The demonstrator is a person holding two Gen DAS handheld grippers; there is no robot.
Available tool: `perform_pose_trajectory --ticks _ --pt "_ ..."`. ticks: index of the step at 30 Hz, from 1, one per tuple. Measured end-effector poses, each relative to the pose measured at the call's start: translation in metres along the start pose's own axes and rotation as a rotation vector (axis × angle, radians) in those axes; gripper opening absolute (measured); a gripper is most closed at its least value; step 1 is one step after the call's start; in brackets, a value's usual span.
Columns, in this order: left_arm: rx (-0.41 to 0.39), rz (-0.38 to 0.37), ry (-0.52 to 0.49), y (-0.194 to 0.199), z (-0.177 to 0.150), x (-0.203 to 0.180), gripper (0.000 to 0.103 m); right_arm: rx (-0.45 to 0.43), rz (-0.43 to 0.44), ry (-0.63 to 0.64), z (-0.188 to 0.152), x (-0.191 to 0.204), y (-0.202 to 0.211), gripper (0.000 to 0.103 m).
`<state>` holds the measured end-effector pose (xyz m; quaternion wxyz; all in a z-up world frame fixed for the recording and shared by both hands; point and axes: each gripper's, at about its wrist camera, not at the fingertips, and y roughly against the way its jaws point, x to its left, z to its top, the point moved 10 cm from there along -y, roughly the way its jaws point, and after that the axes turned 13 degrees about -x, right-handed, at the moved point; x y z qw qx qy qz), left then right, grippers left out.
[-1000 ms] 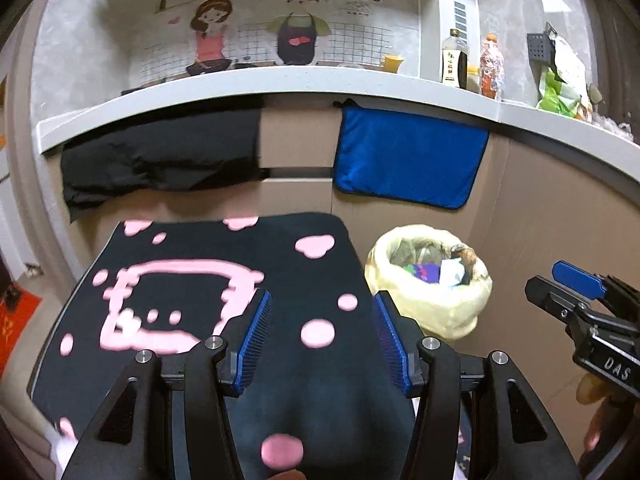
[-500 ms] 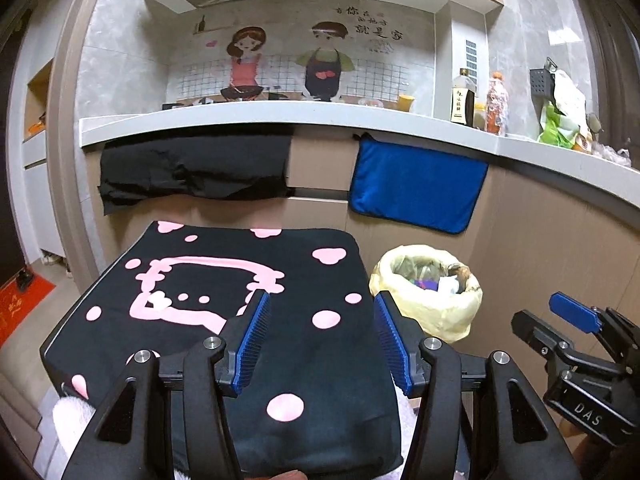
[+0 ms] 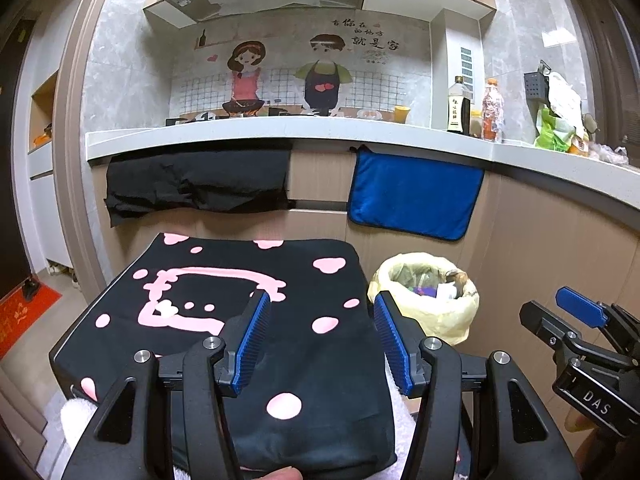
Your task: Collect trash
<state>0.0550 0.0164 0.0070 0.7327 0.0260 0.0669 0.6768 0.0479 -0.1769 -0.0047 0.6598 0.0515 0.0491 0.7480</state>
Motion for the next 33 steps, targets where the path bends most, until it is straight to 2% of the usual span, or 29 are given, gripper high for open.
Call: perform_pose_trajectory --ticks 11,33 --pt "0.001 0.0 -0.001 0.002 0.002 -0.004 0.055 -0.007 -0.006 -0.005 0.001 -0.003 0.001 0.061" --pt "0.042 -0.047 -0.028 -0.009 -0.006 -0.015 0.055 0.007 -0.022 -0.026 -0.008 -0.017 0.003 0.061"
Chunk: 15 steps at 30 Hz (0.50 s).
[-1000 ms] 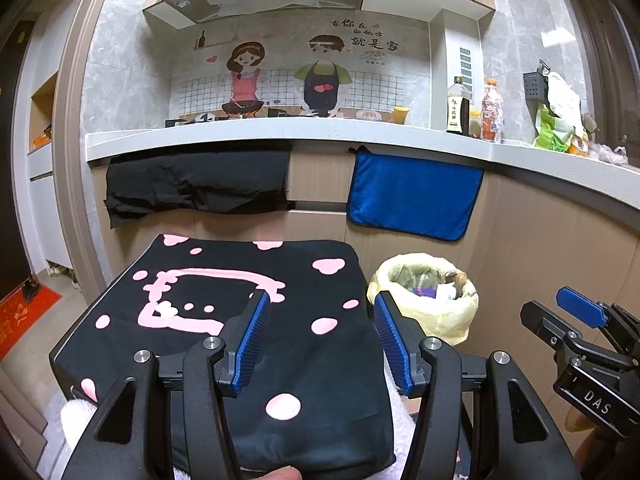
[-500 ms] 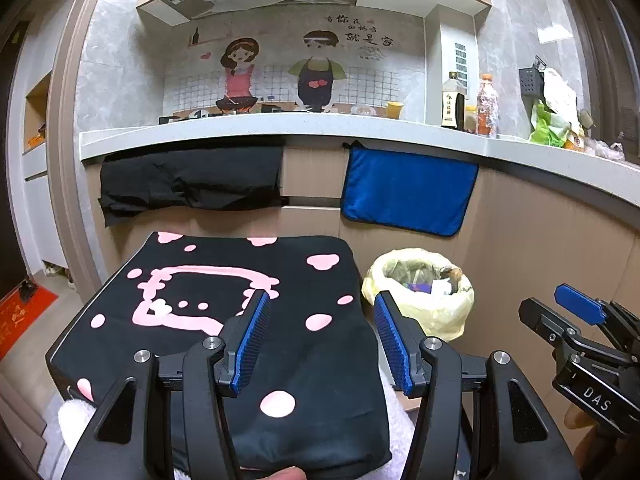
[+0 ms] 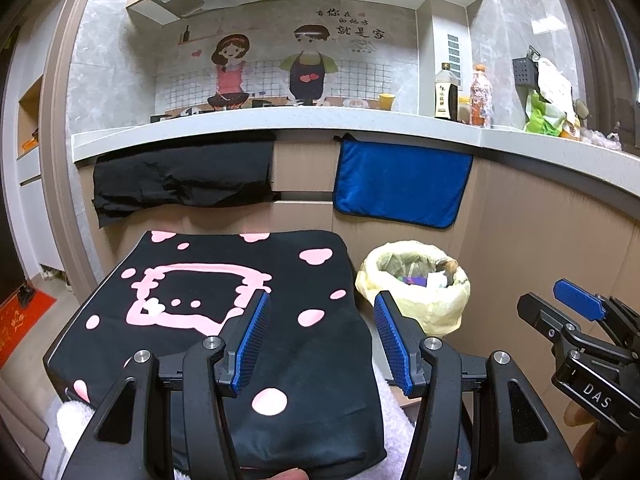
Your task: Collect trash
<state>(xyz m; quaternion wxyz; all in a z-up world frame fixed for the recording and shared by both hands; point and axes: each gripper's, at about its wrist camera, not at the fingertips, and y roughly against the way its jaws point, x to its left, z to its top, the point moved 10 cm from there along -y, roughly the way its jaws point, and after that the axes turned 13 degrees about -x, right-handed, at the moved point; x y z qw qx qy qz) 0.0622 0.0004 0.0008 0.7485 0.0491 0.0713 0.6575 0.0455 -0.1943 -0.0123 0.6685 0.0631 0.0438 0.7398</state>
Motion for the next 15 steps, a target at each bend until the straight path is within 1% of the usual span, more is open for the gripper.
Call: perform_pose_trajectory --ticks 15 --pt "0.003 -0.014 -0.015 -0.002 -0.0031 -0.0075 0.055 -0.011 -0.014 -0.005 0.0011 -0.0067 -0.0008 0.061"
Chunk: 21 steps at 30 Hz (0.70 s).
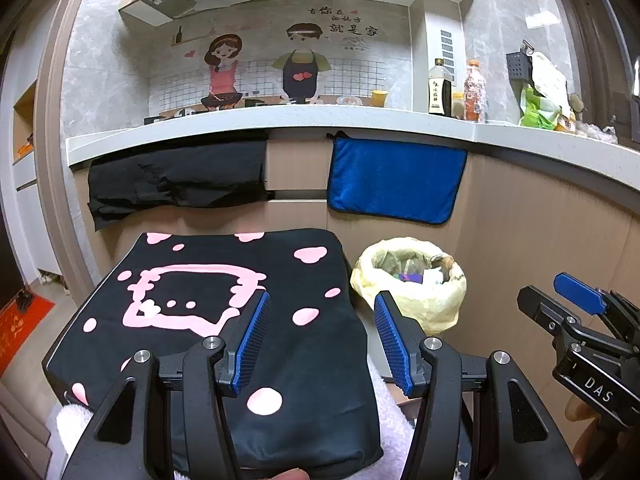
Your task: Collect trash
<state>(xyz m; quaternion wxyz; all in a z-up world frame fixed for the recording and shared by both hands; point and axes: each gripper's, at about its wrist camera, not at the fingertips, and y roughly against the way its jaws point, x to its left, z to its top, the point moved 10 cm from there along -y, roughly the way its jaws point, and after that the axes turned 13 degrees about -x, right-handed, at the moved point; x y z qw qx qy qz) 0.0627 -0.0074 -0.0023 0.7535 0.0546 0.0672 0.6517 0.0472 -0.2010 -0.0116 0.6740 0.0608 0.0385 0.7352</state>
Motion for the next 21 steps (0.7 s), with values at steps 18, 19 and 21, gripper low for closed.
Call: perform_pose_trajectory --ticks 18,19,21 --pt "0.002 -0.009 -0.008 0.0003 -0.0009 -0.0039 0.055 -0.004 -0.011 -0.008 0.0017 -0.0043 0.0008 0.061" --pt "0.001 -0.009 -0.007 0.0004 -0.0008 -0.0038 0.055 -0.005 -0.011 -0.007 0.0017 -0.0043 0.001 0.061" --pt "0.002 -0.01 -0.008 0.0001 -0.0011 -0.0042 0.055 -0.004 -0.011 -0.008 0.0017 -0.0046 0.0004 0.061"
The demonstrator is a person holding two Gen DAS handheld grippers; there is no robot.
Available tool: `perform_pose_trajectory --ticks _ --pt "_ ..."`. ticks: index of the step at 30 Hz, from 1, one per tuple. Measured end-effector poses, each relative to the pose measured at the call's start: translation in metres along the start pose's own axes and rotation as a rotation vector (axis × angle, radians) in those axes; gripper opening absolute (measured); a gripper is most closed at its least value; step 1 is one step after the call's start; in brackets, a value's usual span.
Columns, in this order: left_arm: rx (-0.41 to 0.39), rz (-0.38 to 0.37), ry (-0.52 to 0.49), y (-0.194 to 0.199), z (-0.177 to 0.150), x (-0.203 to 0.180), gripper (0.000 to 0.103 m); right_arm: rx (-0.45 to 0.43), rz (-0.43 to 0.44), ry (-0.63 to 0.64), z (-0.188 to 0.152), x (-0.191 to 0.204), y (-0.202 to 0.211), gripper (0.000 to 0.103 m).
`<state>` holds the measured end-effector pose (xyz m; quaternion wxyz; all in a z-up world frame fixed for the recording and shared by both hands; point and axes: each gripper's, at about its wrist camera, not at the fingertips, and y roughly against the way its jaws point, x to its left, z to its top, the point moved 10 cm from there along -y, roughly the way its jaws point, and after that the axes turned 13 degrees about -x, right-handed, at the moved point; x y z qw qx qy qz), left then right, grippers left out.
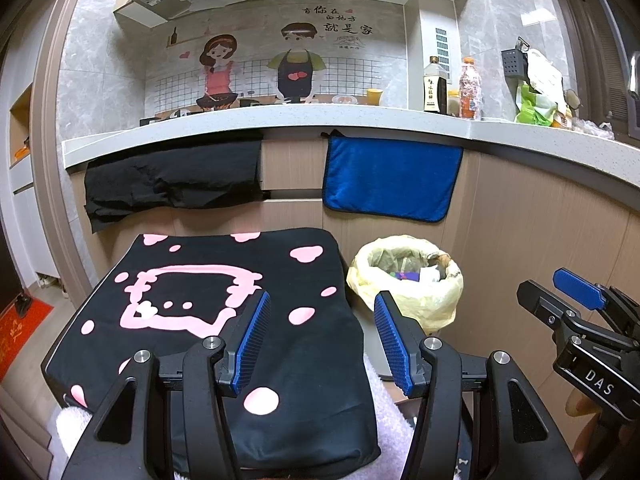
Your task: Collect trash
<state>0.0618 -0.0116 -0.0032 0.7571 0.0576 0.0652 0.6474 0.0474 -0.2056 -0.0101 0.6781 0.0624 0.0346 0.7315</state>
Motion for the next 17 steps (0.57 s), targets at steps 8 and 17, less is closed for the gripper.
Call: perform_pose_trajectory --ticks 8,17 --pt "0.003 -0.003 -0.001 -0.0004 -0.0006 -0.0012 0.055 0.001 0.002 0.0 0.0001 -0.001 -0.001 0.061" --pt "0.006 -0.007 -0.001 -0.0014 -0.001 -0.0034 0.055 0.002 -0.005 0.0 -0.0008 -0.0029 -0.0007 0.061"
